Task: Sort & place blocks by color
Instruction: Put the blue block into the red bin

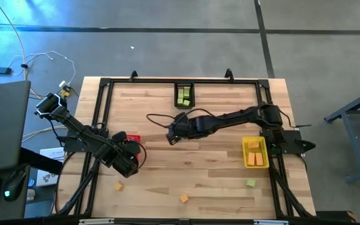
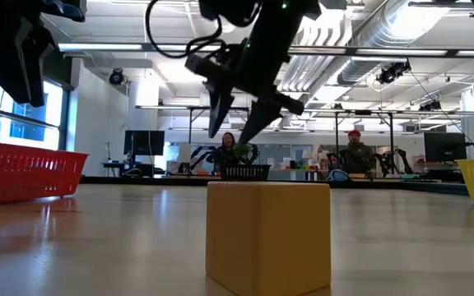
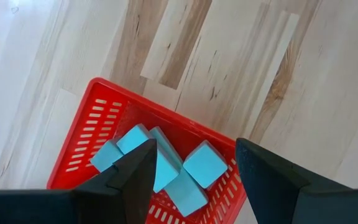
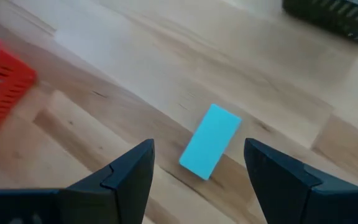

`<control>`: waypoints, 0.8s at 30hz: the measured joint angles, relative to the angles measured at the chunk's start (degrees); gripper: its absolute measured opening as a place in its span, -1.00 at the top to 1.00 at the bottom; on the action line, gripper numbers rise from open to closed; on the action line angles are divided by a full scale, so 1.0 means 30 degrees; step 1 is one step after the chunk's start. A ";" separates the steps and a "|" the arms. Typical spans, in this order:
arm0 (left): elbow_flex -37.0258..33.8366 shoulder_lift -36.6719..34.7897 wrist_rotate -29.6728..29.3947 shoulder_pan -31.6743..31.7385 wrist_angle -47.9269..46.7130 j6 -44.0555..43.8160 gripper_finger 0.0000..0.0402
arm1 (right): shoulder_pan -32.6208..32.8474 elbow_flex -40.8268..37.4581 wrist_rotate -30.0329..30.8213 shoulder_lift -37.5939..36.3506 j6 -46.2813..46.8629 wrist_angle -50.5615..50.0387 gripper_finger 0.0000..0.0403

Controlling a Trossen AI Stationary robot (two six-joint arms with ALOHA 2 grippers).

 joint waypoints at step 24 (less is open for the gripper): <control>0.0000 0.0000 -0.0042 0.0000 0.0068 0.0011 -0.01 | -0.0058 0.0000 0.0342 0.3435 0.0777 0.0993 -0.16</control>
